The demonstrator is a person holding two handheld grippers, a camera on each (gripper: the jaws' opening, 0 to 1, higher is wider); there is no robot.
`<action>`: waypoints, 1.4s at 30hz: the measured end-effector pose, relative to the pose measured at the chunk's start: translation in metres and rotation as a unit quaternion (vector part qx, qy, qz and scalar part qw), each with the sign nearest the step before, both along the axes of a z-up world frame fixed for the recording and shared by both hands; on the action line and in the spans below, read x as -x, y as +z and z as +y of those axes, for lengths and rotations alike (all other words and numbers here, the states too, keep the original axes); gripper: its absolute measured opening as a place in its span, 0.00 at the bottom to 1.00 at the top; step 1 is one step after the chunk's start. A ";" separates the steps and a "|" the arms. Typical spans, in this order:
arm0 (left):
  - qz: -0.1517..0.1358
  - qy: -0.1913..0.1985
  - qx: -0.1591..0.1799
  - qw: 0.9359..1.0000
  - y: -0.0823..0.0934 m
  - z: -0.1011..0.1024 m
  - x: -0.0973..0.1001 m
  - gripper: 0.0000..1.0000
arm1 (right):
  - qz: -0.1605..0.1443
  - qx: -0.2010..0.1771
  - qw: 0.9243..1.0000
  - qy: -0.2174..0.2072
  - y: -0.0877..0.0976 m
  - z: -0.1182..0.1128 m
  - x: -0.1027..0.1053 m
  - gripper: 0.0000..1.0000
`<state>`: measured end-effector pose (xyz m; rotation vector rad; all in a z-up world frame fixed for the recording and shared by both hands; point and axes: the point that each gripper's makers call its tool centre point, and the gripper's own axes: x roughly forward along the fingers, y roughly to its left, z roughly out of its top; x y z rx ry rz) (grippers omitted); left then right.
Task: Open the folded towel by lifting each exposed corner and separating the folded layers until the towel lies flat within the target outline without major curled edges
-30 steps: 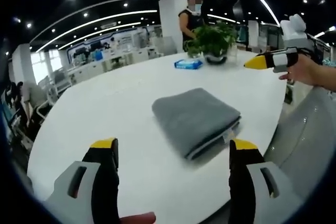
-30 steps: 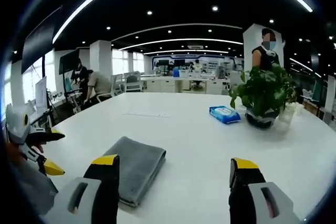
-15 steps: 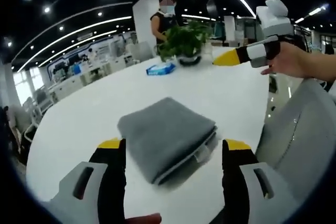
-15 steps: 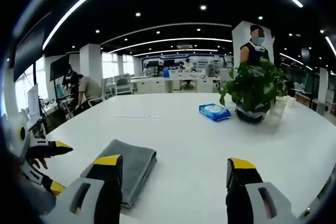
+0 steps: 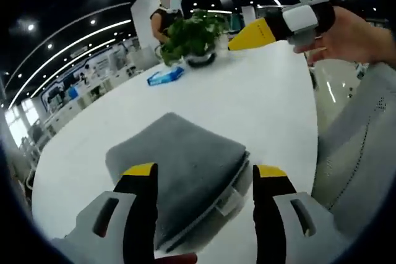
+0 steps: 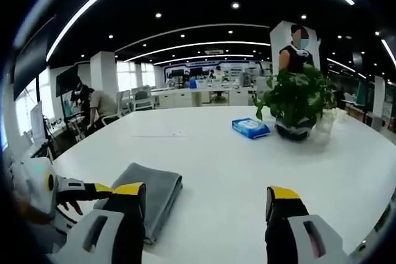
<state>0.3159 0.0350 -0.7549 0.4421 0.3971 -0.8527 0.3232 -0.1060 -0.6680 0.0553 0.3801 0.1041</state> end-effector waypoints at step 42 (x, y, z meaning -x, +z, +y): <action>0.036 0.021 0.032 0.999 0.008 -0.006 -0.016 0.09 | 0.017 -0.006 1.000 0.001 -0.008 -0.001 0.001 0.77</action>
